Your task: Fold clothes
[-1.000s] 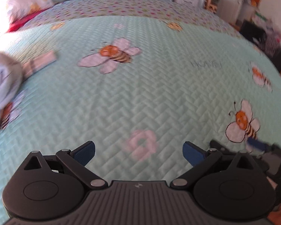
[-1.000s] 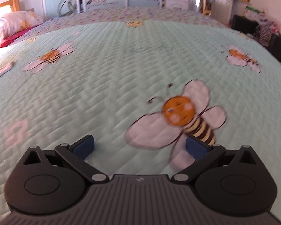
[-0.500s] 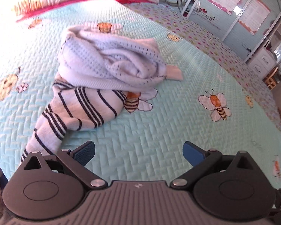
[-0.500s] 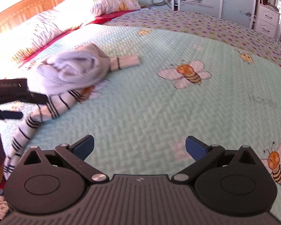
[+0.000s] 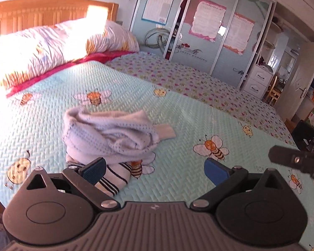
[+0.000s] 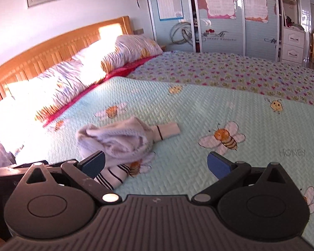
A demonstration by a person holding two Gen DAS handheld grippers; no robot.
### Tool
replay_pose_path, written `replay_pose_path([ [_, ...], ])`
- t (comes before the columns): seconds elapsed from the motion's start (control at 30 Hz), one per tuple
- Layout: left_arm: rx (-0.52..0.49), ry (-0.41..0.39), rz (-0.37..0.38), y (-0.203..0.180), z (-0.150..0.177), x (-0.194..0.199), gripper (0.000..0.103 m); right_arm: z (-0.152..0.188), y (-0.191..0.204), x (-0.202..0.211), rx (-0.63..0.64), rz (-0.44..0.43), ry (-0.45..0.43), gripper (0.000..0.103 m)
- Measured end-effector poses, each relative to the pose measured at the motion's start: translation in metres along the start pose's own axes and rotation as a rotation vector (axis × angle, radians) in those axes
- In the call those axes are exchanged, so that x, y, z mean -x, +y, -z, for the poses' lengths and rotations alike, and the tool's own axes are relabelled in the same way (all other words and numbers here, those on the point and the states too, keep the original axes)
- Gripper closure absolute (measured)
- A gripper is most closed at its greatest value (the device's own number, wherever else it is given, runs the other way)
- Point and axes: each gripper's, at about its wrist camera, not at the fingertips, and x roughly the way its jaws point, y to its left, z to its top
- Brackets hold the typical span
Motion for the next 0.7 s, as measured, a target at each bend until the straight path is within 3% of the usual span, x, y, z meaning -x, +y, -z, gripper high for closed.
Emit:
replay_pose_path([
  [0.37, -0.149, -0.334, -0.155, 0.042, -0.092, 0.129, 0.0, -0.099, 0.066, 0.077, -0.164, -0.297, -0.244, 0.0],
  [0.47, -0.183, -0.403, -0.186, 0.039, -0.105, 0.154, 0.0, -0.11, 0.071, 0.086, -0.182, -0.308, -0.249, 0.0],
  [0.57, -0.221, -0.4, -0.126, 0.03, -0.108, 0.162, 0.0, -0.113, 0.071, 0.088, -0.168, -0.3, -0.269, 0.0],
  [0.7, -0.283, -0.394, -0.122, 0.018, -0.101, 0.15, 0.0, -0.101, 0.065, 0.07, -0.119, -0.254, -0.262, 0.0],
])
